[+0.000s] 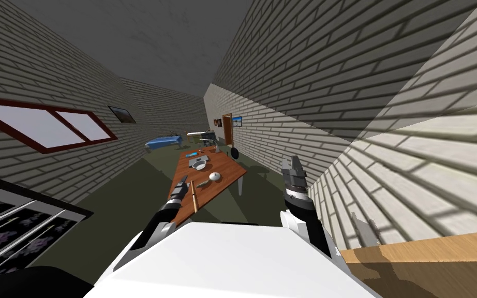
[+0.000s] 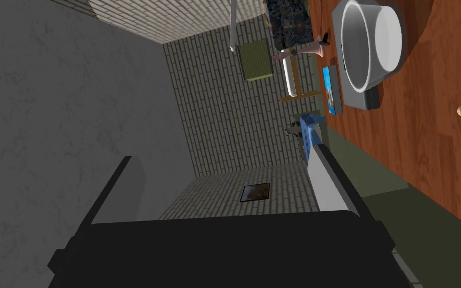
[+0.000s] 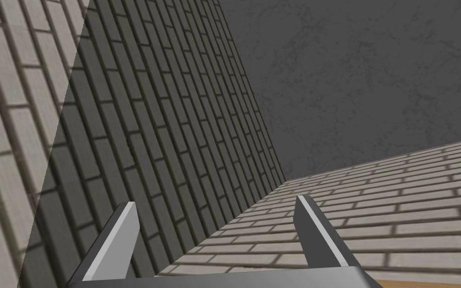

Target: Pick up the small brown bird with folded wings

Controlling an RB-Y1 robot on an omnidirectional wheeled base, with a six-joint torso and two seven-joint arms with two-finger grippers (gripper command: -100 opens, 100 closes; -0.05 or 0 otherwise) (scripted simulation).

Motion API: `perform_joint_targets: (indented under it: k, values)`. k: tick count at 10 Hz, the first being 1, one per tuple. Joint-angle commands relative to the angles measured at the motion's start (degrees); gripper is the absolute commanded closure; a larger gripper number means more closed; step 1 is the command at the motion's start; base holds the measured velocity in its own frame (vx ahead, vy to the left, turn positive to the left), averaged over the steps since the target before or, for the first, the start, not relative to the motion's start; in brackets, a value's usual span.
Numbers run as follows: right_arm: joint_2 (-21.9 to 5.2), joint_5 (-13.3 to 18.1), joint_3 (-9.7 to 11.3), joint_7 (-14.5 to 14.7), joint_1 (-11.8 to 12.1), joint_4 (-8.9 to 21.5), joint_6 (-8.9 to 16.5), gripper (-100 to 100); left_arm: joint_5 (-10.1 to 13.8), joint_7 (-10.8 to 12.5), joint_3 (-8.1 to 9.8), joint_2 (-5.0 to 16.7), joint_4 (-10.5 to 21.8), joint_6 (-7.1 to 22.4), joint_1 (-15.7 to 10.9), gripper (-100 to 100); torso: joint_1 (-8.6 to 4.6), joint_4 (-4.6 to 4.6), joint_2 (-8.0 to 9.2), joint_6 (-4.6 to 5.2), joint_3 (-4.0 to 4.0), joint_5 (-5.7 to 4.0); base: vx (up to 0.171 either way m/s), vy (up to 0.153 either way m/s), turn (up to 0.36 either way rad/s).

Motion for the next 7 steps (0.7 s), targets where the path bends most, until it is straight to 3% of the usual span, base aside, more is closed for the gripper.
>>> perform_joint_targets:
  k: [1,2,3,7]
  values:
    - [0.0,0.0,0.0,0.0,0.0,0.0,0.0,0,1.53,0.15,1.62,1.55,2.86,1.75,0.22,-100,0.0,0.0,0.0,0.0,0.0,0.0,0.023,-0.027,-0.08]
    - [0.0,0.0,0.0,0.0,0.0,0.0,0.0,0,2.99,0.36,3.25,3.1,5.37,3.61,0.32,-100,-0.05,0.0,-0.05,0.02,-0.02,-0.01,0.058,-0.07,-0.205]
    - [0.0,0.0,0.01,0.0,0.0,0.0,0.0,0,2.99,0.36,3.25,3.1,7.08,3.61,0.32,-100,-0.19,-0.03,-0.15,0.03,-0.08,-0.04,0.044,-0.052,-0.134]
    - [0.0,0.0,0.0,0.0,0.0,0.0,0.0,0,2.99,0.36,3.25,3.1,7.57,3.61,0.32,-100,-0.01,0.01,0.02,0.01,0.02,-0.01,0.007,-0.007,0.001]
